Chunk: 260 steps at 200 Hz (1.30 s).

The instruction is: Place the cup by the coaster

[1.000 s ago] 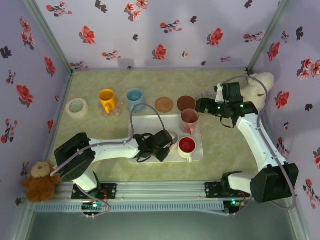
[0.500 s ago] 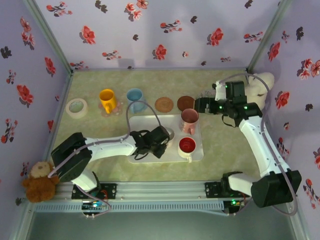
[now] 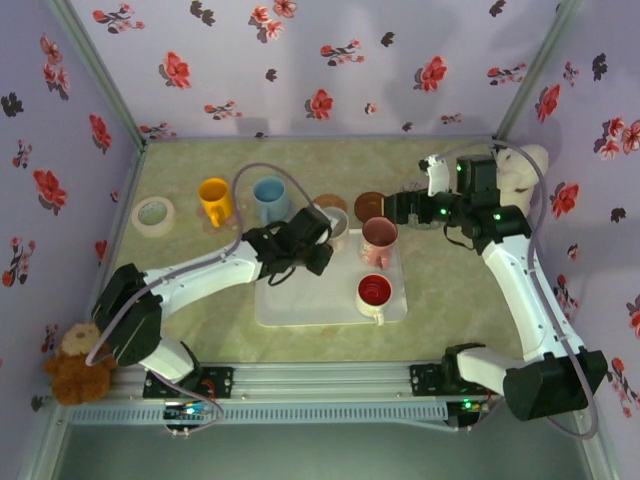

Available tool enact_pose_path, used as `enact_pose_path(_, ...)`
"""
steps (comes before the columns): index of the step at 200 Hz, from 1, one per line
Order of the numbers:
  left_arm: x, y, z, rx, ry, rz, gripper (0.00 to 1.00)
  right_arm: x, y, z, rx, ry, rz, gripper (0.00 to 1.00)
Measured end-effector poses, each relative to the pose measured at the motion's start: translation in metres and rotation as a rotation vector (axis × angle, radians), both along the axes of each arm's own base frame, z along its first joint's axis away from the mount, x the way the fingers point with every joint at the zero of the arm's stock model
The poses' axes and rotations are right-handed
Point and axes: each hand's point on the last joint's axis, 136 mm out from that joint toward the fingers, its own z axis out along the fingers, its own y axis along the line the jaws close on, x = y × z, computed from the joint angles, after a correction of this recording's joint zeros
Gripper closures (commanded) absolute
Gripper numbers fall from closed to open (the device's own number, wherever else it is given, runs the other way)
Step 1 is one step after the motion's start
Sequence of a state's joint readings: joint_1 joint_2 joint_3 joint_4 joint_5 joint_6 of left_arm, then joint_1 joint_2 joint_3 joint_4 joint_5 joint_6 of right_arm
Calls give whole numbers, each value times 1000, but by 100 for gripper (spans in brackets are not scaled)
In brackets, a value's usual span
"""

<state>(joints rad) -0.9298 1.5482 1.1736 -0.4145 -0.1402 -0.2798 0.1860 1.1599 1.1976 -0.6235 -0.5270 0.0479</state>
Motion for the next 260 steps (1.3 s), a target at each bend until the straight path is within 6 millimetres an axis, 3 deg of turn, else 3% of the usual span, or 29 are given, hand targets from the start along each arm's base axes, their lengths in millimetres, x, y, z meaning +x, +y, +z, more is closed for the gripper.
enact_pose_path(35,33,3,10,13,-34,24,100,3,11,3,32,-18,61,1)
enact_pose_path(101,83,16,-11,60,1,66,100,19,27,-3,54,6,150,1)
enact_pose_path(138,106,13,-20,48,27,63,100,29,33,-10,56,18,169,1)
enact_pose_path(198,130,2,-43,39,76,32,100,40,36,-26,50,60,171,1)
enact_pose_path(260,138,-1,-66,48,116,13,100,49,37,-38,39,91,164,1)
